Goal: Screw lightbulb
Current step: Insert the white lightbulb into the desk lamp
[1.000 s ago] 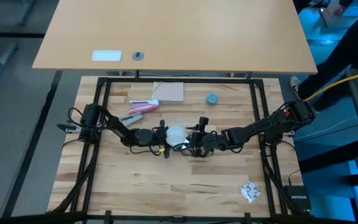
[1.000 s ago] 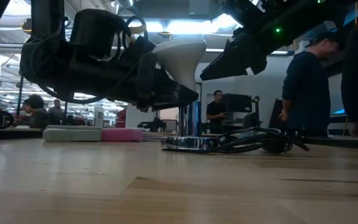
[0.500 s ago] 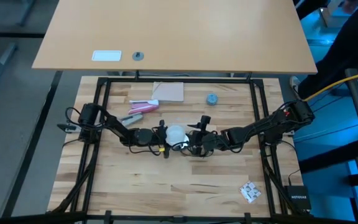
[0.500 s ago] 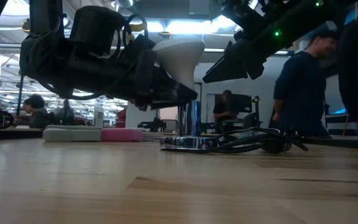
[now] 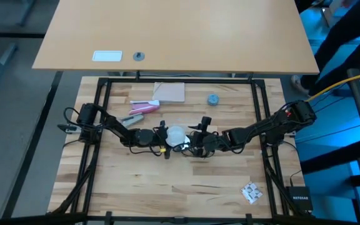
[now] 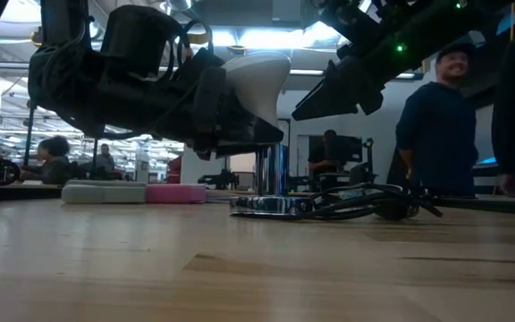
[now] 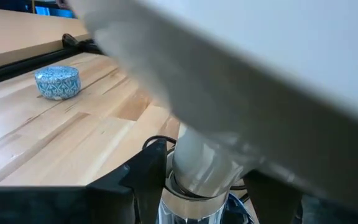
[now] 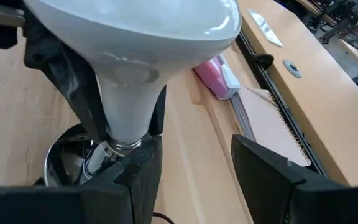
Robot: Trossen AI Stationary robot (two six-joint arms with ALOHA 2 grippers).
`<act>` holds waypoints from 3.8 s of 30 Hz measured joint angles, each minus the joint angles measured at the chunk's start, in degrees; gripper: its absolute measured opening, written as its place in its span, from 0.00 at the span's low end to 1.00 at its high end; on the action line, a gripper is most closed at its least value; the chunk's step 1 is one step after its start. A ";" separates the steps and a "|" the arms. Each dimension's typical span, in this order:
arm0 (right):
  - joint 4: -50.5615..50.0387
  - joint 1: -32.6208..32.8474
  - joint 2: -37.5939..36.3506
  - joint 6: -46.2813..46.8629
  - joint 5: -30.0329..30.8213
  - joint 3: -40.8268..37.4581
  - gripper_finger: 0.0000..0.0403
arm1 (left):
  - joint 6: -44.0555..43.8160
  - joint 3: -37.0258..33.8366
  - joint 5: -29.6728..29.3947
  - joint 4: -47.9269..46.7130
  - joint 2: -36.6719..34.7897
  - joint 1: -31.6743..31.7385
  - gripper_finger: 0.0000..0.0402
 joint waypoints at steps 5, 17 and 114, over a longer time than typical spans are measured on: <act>-0.05 0.00 0.00 0.02 0.00 0.00 0.49 | -0.02 0.00 0.00 -0.11 -0.19 0.00 0.48; -1.45 0.00 0.00 0.03 -0.70 0.00 0.49 | -1.73 0.00 0.00 0.02 -0.23 0.00 0.48; -29.90 0.02 -10.75 11.59 -8.25 -0.04 0.49 | 9.94 2.25 15.45 -11.71 -7.11 1.77 0.40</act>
